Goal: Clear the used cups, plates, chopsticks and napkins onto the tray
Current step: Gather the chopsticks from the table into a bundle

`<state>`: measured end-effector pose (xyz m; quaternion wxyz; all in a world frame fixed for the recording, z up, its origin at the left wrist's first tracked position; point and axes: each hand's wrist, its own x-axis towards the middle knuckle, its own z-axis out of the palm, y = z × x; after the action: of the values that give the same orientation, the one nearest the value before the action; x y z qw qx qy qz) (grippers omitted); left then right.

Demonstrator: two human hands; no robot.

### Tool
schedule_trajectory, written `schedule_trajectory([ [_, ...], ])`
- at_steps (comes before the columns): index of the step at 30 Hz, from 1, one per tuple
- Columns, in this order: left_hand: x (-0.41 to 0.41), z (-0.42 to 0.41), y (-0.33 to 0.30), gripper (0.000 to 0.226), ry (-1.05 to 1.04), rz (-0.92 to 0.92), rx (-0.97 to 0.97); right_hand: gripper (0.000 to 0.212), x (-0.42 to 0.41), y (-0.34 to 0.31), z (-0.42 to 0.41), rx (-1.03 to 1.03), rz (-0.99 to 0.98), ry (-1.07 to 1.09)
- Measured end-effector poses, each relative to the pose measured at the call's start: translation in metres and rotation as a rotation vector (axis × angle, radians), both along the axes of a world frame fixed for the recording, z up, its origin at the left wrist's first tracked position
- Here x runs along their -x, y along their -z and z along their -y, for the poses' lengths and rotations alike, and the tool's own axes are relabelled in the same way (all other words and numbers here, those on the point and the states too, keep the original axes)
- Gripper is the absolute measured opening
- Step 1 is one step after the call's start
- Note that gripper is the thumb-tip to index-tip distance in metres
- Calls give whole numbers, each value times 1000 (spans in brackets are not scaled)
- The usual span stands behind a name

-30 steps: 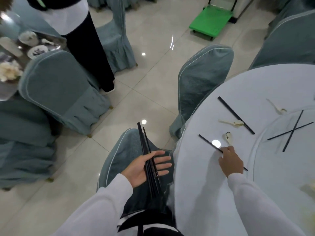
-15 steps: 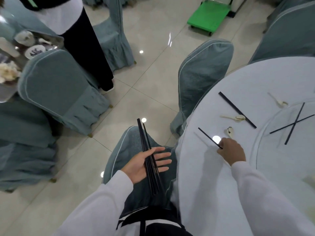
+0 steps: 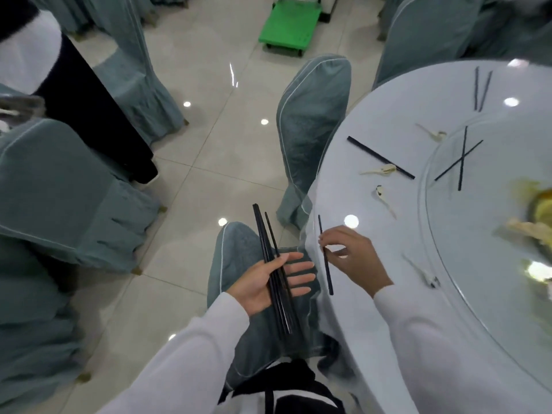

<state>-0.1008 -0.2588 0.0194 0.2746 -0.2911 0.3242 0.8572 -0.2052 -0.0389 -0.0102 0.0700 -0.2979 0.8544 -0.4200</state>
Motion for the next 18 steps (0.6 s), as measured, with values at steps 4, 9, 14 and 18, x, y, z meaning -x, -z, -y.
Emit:
schedule_trajectory([
  [4, -9, 27, -6, 45, 153, -35, -22, 18, -43, -14, 41, 45, -90, -21],
  [9, -40, 88, -8, 46, 336, -97, -107, 11, -91, -29, 98, 10, -148, 41],
  [14, -72, 145, -10, 42, 358, -132, -150, 8, -120, -43, 159, -40, -190, 31],
  [18, -95, 193, -14, 43, 288, -151, -132, 9, -139, -58, 212, -78, -203, -51],
])
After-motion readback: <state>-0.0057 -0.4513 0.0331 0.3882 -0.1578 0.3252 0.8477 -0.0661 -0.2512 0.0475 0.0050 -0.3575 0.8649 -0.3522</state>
